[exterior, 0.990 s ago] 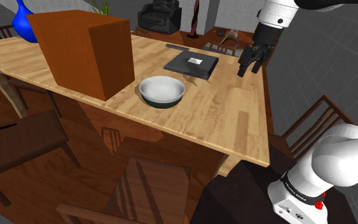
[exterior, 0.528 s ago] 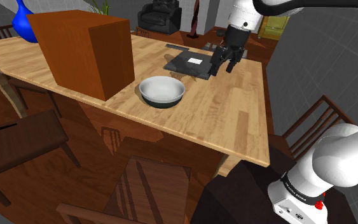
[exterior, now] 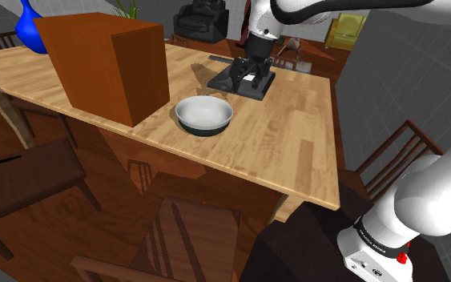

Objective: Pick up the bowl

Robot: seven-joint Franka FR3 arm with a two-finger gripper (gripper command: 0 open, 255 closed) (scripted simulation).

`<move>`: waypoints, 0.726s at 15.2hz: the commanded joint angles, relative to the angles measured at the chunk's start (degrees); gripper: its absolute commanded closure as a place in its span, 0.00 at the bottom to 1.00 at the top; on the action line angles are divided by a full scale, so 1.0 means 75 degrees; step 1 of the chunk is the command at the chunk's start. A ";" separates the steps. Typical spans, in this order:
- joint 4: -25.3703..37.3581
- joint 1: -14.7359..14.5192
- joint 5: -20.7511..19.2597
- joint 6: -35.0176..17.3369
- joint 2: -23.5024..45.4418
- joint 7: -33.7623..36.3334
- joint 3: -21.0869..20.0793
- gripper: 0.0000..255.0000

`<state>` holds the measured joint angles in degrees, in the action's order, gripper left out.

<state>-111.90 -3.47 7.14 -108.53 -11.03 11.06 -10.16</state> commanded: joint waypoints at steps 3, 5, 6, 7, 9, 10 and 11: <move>0.0913 -0.0106 -0.0133 -0.0265 0.1041 0.0219 -0.0196 0.00; 0.0909 -0.0124 -0.0147 -0.0381 0.1142 0.0233 -0.0210 0.00; 0.0807 -0.0125 -0.0143 -0.0483 0.1142 0.0224 -0.0211 0.00; 0.0708 -0.0127 -0.0140 -0.0585 0.1145 0.0215 -0.0213 0.00; 0.0521 -0.0129 -0.0134 -0.0787 0.1160 0.0199 -0.0216 0.00; 0.0428 -0.0131 -0.0132 -0.0888 0.1169 0.0191 -0.0218 0.00; 0.0286 -0.0133 -0.0128 -0.1047 0.1187 0.0179 -0.0220 0.00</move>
<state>-109.15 -4.50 6.19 -115.49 -2.39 12.56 -11.84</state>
